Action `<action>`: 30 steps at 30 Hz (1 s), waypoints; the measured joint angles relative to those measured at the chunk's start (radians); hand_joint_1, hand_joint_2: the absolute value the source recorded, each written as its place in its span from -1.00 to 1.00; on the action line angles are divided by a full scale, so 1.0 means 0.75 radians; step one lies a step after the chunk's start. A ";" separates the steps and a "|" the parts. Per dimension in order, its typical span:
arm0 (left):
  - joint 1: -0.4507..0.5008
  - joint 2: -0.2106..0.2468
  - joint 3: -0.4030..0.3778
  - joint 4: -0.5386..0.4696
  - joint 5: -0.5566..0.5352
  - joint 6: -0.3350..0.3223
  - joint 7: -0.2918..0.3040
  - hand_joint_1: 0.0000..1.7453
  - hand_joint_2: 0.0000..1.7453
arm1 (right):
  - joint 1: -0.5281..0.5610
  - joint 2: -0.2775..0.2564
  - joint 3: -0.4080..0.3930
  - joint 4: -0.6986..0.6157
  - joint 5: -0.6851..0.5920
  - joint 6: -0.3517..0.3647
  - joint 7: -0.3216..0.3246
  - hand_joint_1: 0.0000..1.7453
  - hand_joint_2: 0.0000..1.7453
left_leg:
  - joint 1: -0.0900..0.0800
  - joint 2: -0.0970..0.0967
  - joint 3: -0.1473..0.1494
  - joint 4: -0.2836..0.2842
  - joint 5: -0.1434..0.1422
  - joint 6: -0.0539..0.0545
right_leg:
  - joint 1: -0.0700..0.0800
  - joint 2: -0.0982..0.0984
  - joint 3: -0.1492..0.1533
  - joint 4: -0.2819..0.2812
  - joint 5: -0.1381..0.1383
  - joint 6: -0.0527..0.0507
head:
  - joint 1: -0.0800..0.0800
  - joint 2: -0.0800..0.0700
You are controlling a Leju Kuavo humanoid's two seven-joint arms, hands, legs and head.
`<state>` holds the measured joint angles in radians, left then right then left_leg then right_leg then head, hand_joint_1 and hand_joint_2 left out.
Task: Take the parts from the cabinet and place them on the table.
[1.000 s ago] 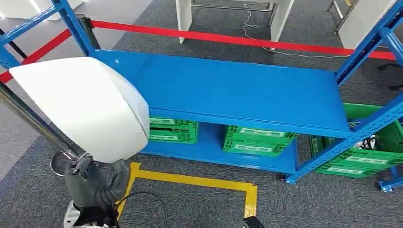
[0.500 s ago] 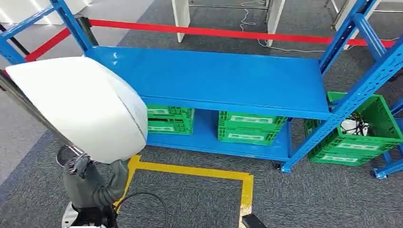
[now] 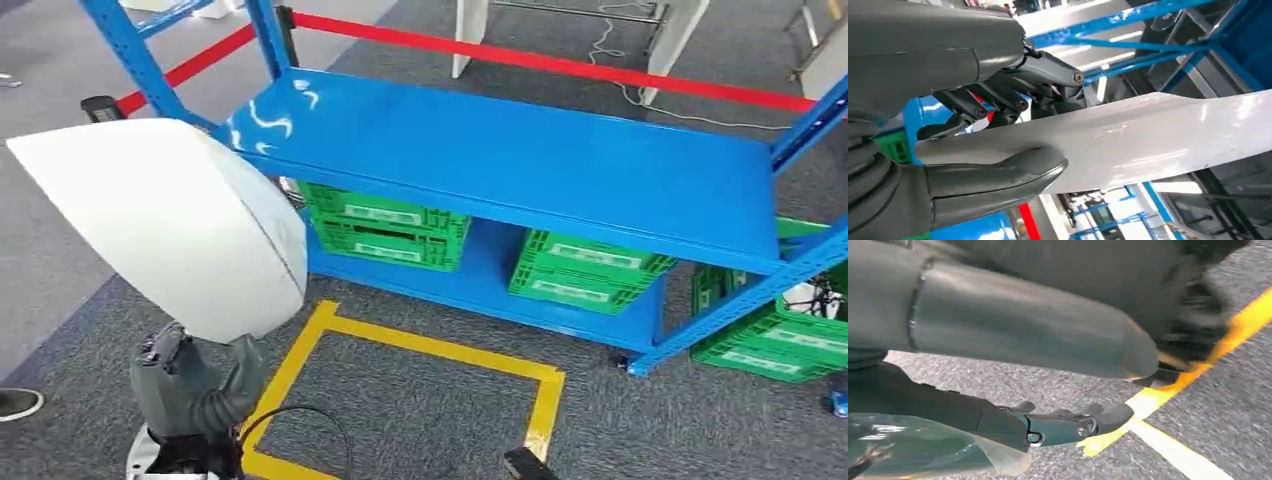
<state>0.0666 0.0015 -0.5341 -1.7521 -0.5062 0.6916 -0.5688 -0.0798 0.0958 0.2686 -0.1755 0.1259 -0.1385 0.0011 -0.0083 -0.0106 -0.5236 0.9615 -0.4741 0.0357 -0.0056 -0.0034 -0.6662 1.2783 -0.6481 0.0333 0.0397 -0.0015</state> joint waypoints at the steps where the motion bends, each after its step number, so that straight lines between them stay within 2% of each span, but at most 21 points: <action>1: 0.000 0.000 0.000 0.000 0.000 0.000 0.004 1.00 1.00 | 0.006 0.000 0.000 0.000 0.000 -0.002 -0.002 -1.00 -1.00 | 0.000 -0.017 -0.005 0.008 0.000 0.000 | 0.000 0.002 -0.015 0.029 0.009 0.001 | 0.000 0.000; 2: 0.001 0.000 0.000 0.000 -0.003 -0.001 0.009 1.00 1.00 | 0.009 0.000 0.001 0.000 -0.001 -0.004 -0.004 -1.00 -1.00 | 0.000 -0.036 -0.008 0.016 -0.001 -0.001 | -0.001 0.003 0.003 -0.009 0.050 0.002 | 0.001 0.000; 4: 0.000 -0.001 0.000 0.000 -0.010 -0.007 0.016 1.00 1.00 | 0.008 0.000 0.000 0.000 -0.001 -0.008 -0.006 -1.00 -1.00 | 0.003 -0.072 -0.013 0.033 -0.006 -0.006 | -0.008 0.023 0.105 -0.228 0.178 0.001 | 0.000 0.000; 5: 0.000 -0.002 -0.001 0.000 -0.012 -0.015 0.018 1.00 1.00 | 0.007 0.000 0.000 0.000 -0.003 -0.009 -0.006 -1.00 -1.00 | 0.005 -0.086 -0.018 0.044 -0.011 -0.013 | -0.015 0.074 0.151 -0.327 0.195 0.002 | 0.000 0.000; 6: -0.004 -0.002 -0.002 0.000 -0.014 -0.022 0.020 1.00 1.00 | 0.009 0.000 0.000 0.000 -0.008 -0.009 -0.004 -1.00 -1.00 | -0.002 -0.099 -0.031 0.054 -0.012 -0.018 | -0.018 0.117 0.159 -0.343 0.180 0.002 | 0.000 0.000; 10: -0.002 -0.003 -0.004 -0.001 -0.021 -0.033 0.029 1.00 1.00 | 0.008 0.000 -0.001 0.000 -0.009 -0.009 0.003 -1.00 -1.00 | 0.006 -0.155 -0.066 0.067 0.006 -0.048 | -0.017 0.069 0.167 -0.354 0.179 -0.023 | -0.002 0.000; 11: -0.003 -0.003 -0.004 -0.001 -0.019 -0.041 0.031 1.00 1.00 | 0.006 0.001 -0.001 0.000 -0.010 -0.012 0.006 -1.00 -1.00 | 0.004 -0.105 -0.074 0.085 -0.014 -0.054 | -0.023 0.048 0.168 -0.360 0.184 -0.032 | -0.001 0.000; 12: -0.011 -0.002 -0.007 0.000 -0.007 -0.057 0.033 1.00 1.00 | 0.005 0.001 -0.001 0.000 -0.013 -0.013 0.007 -1.00 -1.00 | 0.002 -0.049 -0.098 0.136 -0.053 -0.066 | -0.022 0.036 0.168 -0.360 0.184 -0.034 | -0.017 0.000; 13: -0.018 -0.002 -0.012 0.000 0.001 -0.071 0.037 1.00 1.00 | 0.005 0.001 -0.001 0.000 -0.016 -0.014 0.010 -1.00 -1.00 | 0.007 -0.021 -0.136 0.227 -0.105 -0.075 | -0.020 0.015 0.167 -0.360 0.182 -0.041 | -0.022 0.000; 15: -0.020 -0.002 -0.024 0.001 -0.007 -0.069 0.064 1.00 1.00 | 0.012 0.001 -0.002 0.000 -0.025 -0.018 0.017 -1.00 -1.00 | 0.016 -0.003 -0.226 0.437 -0.192 -0.086 | -0.019 -0.028 0.167 -0.359 0.181 -0.043 | -0.021 0.000; 16: -0.020 -0.003 -0.026 0.003 -0.023 -0.060 0.082 1.00 1.00 | 0.015 0.001 -0.002 0.000 -0.032 -0.024 0.020 -1.00 -1.00 | 0.020 -0.002 -0.245 0.485 -0.200 -0.089 | -0.019 -0.047 0.166 -0.359 0.180 -0.044 | -0.022 0.000; 17: -0.019 -0.005 -0.026 0.006 -0.036 -0.050 0.092 1.00 1.00 | 0.016 0.001 -0.002 0.000 -0.032 -0.025 0.021 -1.00 -1.00 | 0.026 -0.001 -0.234 0.471 -0.174 -0.091 | -0.019 -0.064 0.166 -0.359 0.180 -0.044 | -0.021 0.000; 19: -0.004 -0.047 -0.003 0.008 -0.086 -0.019 0.055 1.00 1.00 | 0.012 0.001 -0.003 0.000 -0.027 -0.034 0.027 -1.00 -1.00 | 0.028 0.018 -0.131 0.275 -0.059 -0.088 | -0.020 -0.095 0.169 -0.359 0.179 -0.043 | -0.022 0.000; 20: 0.005 -0.093 0.028 0.008 -0.110 -0.006 0.011 1.00 1.00 | 0.011 0.002 -0.003 0.000 -0.022 -0.034 0.033 -1.00 -1.00 | 0.026 0.049 -0.078 0.173 -0.014 -0.083 | -0.020 -0.105 0.171 -0.359 0.178 -0.041 | -0.022 0.000; 21: 0.008 -0.138 0.058 0.008 -0.127 0.004 -0.045 1.00 1.00 | 0.010 0.003 -0.003 0.000 -0.014 -0.034 0.041 -1.00 -1.00 | 0.014 0.122 -0.039 0.095 -0.017 -0.078 | -0.014 -0.118 0.172 -0.359 0.176 -0.034 | -0.021 0.000; 23: 0.008 -0.182 0.088 0.008 -0.117 0.007 -0.078 1.00 1.00 | 0.008 0.003 -0.003 0.000 0.003 -0.036 0.049 -1.00 -1.00 | 0.004 0.112 -0.045 0.073 -0.023 -0.057 | -0.005 -0.144 0.165 -0.354 0.179 -0.020 | -0.017 0.000; 25: 0.024 -0.196 0.100 0.008 -0.085 0.011 -0.075 1.00 1.00 | 0.005 0.005 -0.002 -0.001 0.016 -0.039 0.053 -1.00 -1.00 | -0.001 0.078 -0.057 0.067 -0.016 -0.041 | -0.008 -0.177 0.172 -0.363 0.182 -0.005 | -0.020 0.000; 26: 0.030 -0.205 0.105 0.007 -0.081 0.011 -0.075 1.00 1.00 | 0.002 0.007 -0.002 -0.002 0.019 -0.040 0.053 -1.00 -1.00 | 0.009 0.063 -0.049 0.050 -0.002 -0.023 | -0.010 -0.176 0.157 -0.361 0.168 0.005 | -0.019 0.000; 27: 0.030 -0.216 0.107 0.007 -0.081 0.011 -0.076 1.00 1.00 | -0.002 0.007 -0.002 -0.002 0.019 -0.040 0.052 -1.00 -1.00 | 0.010 0.051 -0.052 0.049 0.002 -0.015 | -0.015 -0.101 0.145 -0.327 0.134 0.006 | -0.015 0.000; 28: 0.028 -0.225 0.108 0.007 -0.076 0.010 -0.076 1.00 1.00 | -0.004 0.007 -0.002 -0.002 0.018 -0.041 0.052 -1.00 -1.00 | 0.010 0.037 -0.057 0.049 0.006 -0.009 | -0.015 -0.048 0.113 -0.244 0.085 0.002 | -0.014 0.000; 30: 0.030 -0.231 0.109 0.007 -0.039 0.010 -0.070 1.00 1.00 | 0.000 0.007 -0.002 -0.002 0.019 -0.046 0.052 -1.00 -1.00 | 0.005 0.007 -0.061 0.049 0.010 -0.001 | -0.013 -0.003 0.015 -0.026 -0.009 0.000 | -0.010 0.000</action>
<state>0.0892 -0.1720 -0.4520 -1.7468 -0.5352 0.6992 -0.6210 -0.0799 0.1007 0.2674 -0.1770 0.1400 -0.1728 0.0401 -0.0042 -0.0054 -0.5697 0.9983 -0.4669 0.0348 -0.0154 -0.0060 -0.6552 1.2592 -0.6546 0.0336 0.0320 -0.0015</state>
